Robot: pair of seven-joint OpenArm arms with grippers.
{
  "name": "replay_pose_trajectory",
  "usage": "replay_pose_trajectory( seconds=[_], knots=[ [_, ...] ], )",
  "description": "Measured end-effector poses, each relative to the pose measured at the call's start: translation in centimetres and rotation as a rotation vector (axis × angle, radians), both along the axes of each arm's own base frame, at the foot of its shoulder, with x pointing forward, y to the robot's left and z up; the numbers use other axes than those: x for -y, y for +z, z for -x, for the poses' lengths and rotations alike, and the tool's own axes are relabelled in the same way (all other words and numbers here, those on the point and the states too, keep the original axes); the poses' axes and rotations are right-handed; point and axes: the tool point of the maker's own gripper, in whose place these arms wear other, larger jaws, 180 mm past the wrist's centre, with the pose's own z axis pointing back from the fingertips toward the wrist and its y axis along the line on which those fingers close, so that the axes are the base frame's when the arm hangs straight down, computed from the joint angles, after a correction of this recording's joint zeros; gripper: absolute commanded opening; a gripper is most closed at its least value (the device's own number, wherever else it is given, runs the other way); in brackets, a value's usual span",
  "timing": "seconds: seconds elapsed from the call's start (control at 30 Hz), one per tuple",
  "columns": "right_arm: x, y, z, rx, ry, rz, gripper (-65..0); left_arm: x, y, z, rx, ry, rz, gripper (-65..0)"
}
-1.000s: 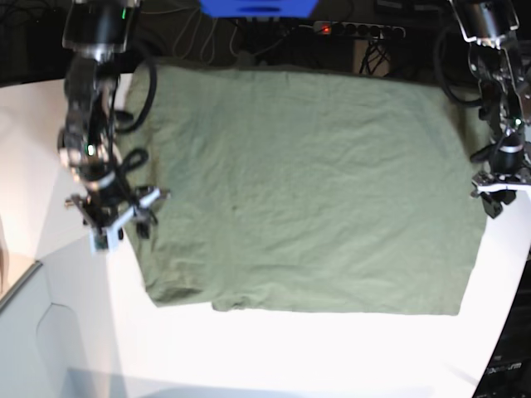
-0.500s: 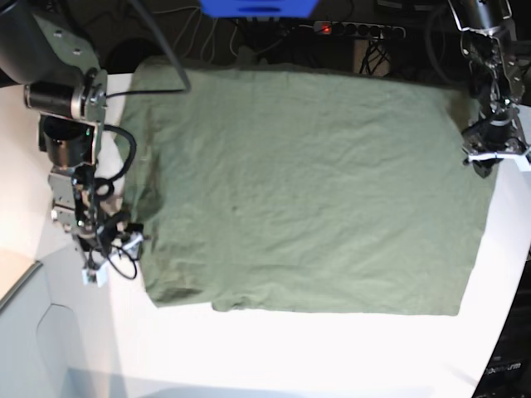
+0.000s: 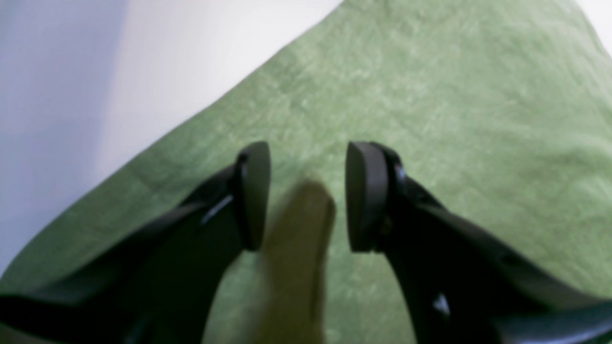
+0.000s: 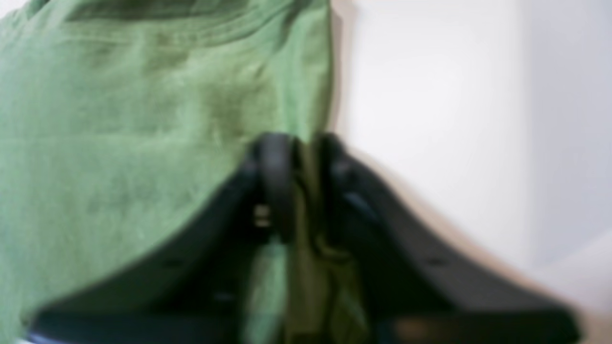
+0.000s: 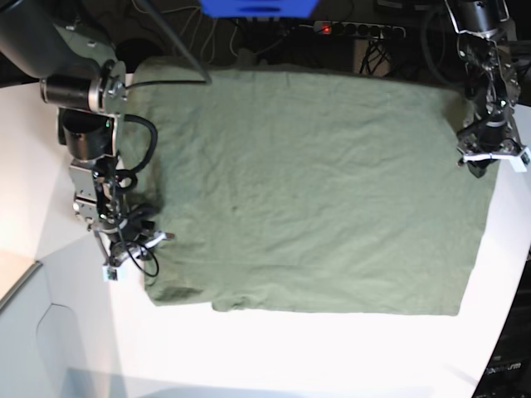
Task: Layout the t-shirt on the table in an organized manner, then fold the t-shirt properly
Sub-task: 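Slide the right gripper along the shirt side edge to smooth it, then grasp the shirt hem corner with the right gripper and lift it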
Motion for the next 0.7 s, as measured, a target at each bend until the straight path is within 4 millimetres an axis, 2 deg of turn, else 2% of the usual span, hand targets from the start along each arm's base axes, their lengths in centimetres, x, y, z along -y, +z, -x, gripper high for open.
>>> replay_pose_trajectory(
  seconds=[0.17,0.27,0.33,0.4,0.43,0.47,0.53,0.57,0.6,0.7],
  knots=[
    [0.0,0.5,0.1,-0.009,0.017,0.021,-65.0,0.0,0.0,0.0,0.000,0.000,0.001,-39.5],
    [0.3,2.4,1.4,0.071,0.037,0.082,-65.0,0.1,-0.1,0.0,-0.001,-0.001,0.002,-39.5],
    [-0.2,4.8,2.0,0.155,0.062,0.133,-65.0,0.1,-0.1,0.1,-0.003,-0.001,0.002,-39.5],
    [-2.9,7.4,2.3,0.232,0.137,0.165,-65.0,0.1,-0.2,0.3,-0.005,-0.001,0.002,-39.5],
    [0.7,12.5,0.9,0.455,-0.127,0.262,-65.0,0.1,-0.2,0.3,-0.008,0.000,0.001,-39.5],
    [-6.5,10.9,2.4,0.344,0.230,0.165,-65.0,0.1,-0.2,0.3,-0.007,0.001,0.002,-39.5],
    [-10.1,13.5,3.4,0.432,0.314,0.154,-65.0,0.1,-0.2,0.2,-0.004,-0.001,0.002,-39.5],
    [-11.6,14.0,4.4,0.453,0.354,0.150,-65.0,0.1,-0.2,0.2,-0.005,0.000,0.001,-39.5],
    [-13.2,13.9,5.6,0.456,0.399,0.135,-65.0,0.0,-0.1,0.1,-0.004,0.000,0.000,-39.5],
    [-18.0,11.7,10.4,0.391,0.535,0.093,-65.0,0.0,-0.1,0.2,-0.003,0.001,0.000,-39.5]
  ],
)
